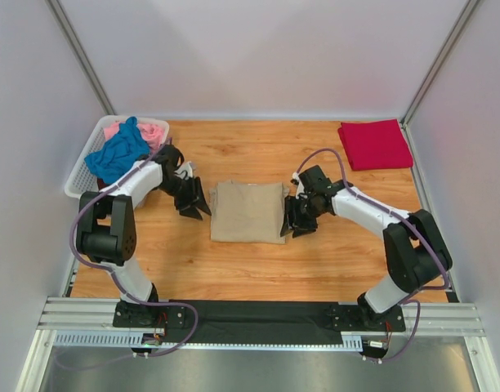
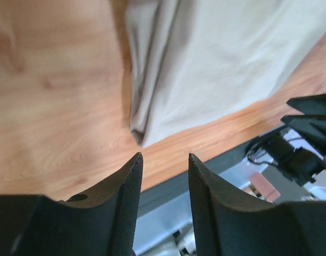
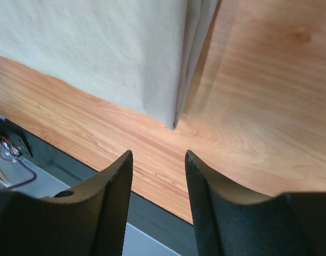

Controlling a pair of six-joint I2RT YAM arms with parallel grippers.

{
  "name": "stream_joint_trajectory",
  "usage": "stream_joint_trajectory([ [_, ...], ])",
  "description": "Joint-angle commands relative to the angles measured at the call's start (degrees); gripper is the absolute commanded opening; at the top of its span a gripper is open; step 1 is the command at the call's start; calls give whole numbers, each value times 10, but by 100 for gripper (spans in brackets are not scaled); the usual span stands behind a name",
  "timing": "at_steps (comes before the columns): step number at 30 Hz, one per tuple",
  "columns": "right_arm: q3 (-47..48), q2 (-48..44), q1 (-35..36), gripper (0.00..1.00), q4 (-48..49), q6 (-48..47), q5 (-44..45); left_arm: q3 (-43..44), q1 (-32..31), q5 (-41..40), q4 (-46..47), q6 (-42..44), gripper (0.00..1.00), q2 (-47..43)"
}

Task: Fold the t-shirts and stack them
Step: Fold the tshirt

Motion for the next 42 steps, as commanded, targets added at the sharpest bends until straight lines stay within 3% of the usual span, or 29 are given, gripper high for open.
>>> stream_joint_trajectory([
  [1,75,-2,-18,48,-26,-18,42,94,2,-31,0,25,47,12],
  [10,243,136,-88,50,-2,-50,15,232,2,7,46,67,49,154],
  [17,363,240,-114,50,-6,-83,-19,269,2,20,69,107,50,205],
  [25,393,304,-125,50,27,-86,-81,327,2,37,71,113,50,254],
  [33,395,333,-125,49,53,-90,-103,319,2,45,91,114,49,279],
  [36,385,336,-126,39,66,-96,-99,322,2,44,93,118,41,288],
  [37,384,336,-128,26,69,-97,-98,325,2,44,91,118,28,290],
  [39,374,339,-130,15,81,-98,-98,330,2,35,88,116,14,298],
  [40,370,341,-133,6,83,-100,-97,333,2,30,84,115,2,300],
  [42,361,342,-141,0,93,-100,-92,337,4,9,80,107,0,305],
])
